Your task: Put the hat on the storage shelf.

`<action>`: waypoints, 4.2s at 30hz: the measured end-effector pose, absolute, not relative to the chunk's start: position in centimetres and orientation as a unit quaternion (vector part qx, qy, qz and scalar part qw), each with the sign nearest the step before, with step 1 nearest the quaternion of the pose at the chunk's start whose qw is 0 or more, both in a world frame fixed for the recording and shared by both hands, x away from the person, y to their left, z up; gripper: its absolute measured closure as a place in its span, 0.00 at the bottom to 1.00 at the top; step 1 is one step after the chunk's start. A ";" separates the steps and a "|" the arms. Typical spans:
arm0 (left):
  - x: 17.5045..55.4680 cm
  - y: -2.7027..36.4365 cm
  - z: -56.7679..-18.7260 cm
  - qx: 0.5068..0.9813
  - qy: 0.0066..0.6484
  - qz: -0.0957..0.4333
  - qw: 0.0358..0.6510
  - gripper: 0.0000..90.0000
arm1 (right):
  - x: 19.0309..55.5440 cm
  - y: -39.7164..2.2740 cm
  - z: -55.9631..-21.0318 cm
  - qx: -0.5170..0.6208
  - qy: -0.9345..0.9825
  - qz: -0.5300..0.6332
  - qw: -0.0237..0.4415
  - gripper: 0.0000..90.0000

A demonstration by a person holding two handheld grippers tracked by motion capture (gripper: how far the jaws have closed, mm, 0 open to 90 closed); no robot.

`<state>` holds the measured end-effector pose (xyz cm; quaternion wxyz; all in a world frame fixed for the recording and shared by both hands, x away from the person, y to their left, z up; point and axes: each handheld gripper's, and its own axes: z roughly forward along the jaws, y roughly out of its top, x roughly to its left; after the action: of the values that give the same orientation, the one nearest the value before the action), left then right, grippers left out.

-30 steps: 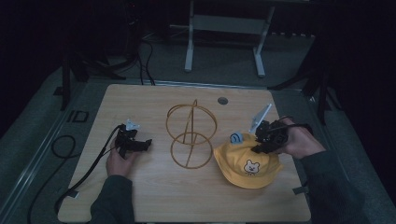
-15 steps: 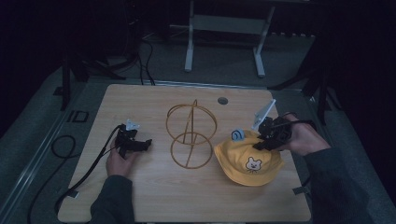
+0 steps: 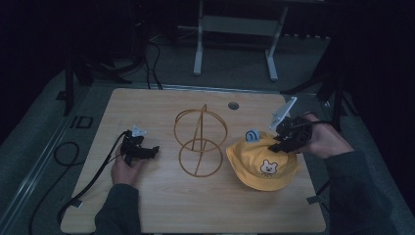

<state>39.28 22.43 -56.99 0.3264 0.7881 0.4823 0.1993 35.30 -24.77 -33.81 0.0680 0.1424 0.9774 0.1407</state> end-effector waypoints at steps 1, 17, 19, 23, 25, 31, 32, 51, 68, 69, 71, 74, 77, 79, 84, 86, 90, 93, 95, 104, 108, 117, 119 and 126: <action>39.3 22.4 -57.0 0.788 0.482 0.199 0.326 0.14 | 35.3 -24.8 -33.7 0.142 0.977 0.142 0.069 0.83; 39.3 22.4 -57.0 0.788 0.482 0.199 0.326 0.14 | 35.5 -25.1 -31.8 0.135 0.977 0.150 0.071 0.83; 39.3 22.4 -57.0 0.788 0.482 0.199 0.326 0.14 | 35.5 -25.1 -31.6 0.133 0.977 0.150 0.071 0.83; 39.3 22.4 -57.0 0.788 0.482 0.199 0.326 0.14 | 35.5 -25.1 -31.3 0.132 0.978 0.149 0.070 0.83; 39.3 22.4 -57.0 0.789 0.482 0.199 0.325 0.14 | 35.5 -25.1 -31.1 0.132 0.977 0.152 0.071 0.83; 39.3 22.4 -57.0 0.789 0.482 0.198 0.326 0.14 | 35.6 -25.2 -30.3 0.130 0.975 0.163 0.075 0.83; 39.3 22.4 -57.0 0.789 0.482 0.198 0.326 0.14 | 35.6 -25.2 -30.2 0.130 0.975 0.165 0.076 0.83; 39.3 22.4 -57.0 0.789 0.482 0.198 0.325 0.14 | 35.5 -25.8 -28.2 0.129 0.972 0.177 0.088 0.83; 39.3 22.4 -57.0 0.788 0.483 0.198 0.326 0.14 | 35.4 -26.0 -26.7 0.125 0.970 0.185 0.096 0.83; 39.3 22.4 -57.0 0.788 0.483 0.198 0.326 0.14 | 35.4 -26.0 -26.6 0.125 0.970 0.186 0.098 0.83; 39.3 22.4 -57.0 0.788 0.483 0.198 0.326 0.14 | 35.3 -26.0 -26.4 0.125 0.969 0.188 0.100 0.83; 39.3 22.4 -57.0 0.788 0.483 0.198 0.326 0.14 | 35.3 -26.0 -26.1 0.125 0.969 0.190 0.101 0.83; 39.3 22.4 -57.0 0.788 0.483 0.198 0.327 0.14 | 35.4 -26.0 -25.8 0.125 0.968 0.192 0.104 0.83; 39.3 22.4 -57.0 0.788 0.483 0.198 0.327 0.14 | 35.4 -26.0 -25.7 0.124 0.967 0.195 0.106 0.83; 39.3 22.4 -57.0 0.788 0.482 0.199 0.326 0.14 | 35.3 -26.0 -25.2 0.124 0.965 0.201 0.111 0.83; 39.3 22.4 -57.0 0.788 0.482 0.199 0.326 0.14 | 35.3 -25.9 -25.0 0.123 0.965 0.203 0.113 0.83; 39.3 22.4 -57.0 0.788 0.482 0.199 0.326 0.14 | 35.4 -25.8 -24.7 0.123 0.963 0.208 0.116 0.83; 39.3 22.4 -57.0 0.788 0.482 0.199 0.326 0.14 | 35.4 -25.7 -24.5 0.122 0.963 0.210 0.118 0.83; 39.3 22.4 -57.0 0.788 0.482 0.199 0.326 0.14 | 35.5 -25.6 -24.3 0.121 0.962 0.213 0.119 0.83; 39.3 22.4 -57.0 0.788 0.482 0.199 0.326 0.14 | 35.6 -25.2 -23.6 0.117 0.959 0.224 0.127 0.83; 39.3 22.4 -57.0 0.788 0.482 0.199 0.326 0.14 | 35.6 -24.9 -23.2 0.116 0.958 0.226 0.130 0.83; 39.3 22.4 -57.0 0.788 0.482 0.199 0.326 0.14 | 35.9 -24.4 -22.9 0.113 0.956 0.235 0.133 0.83; 39.3 22.4 -57.0 0.788 0.482 0.199 0.326 0.14 | 35.9 -24.2 -22.9 0.112 0.956 0.237 0.134 0.83; 39.3 22.4 -57.0 0.788 0.482 0.199 0.326 0.14 | 36.0 -23.6 -22.6 0.105 0.955 0.241 0.135 0.83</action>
<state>39.29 22.43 -56.99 0.3262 0.7884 0.4821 0.1990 35.97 -23.60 -22.61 0.1350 0.1051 0.9554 0.2408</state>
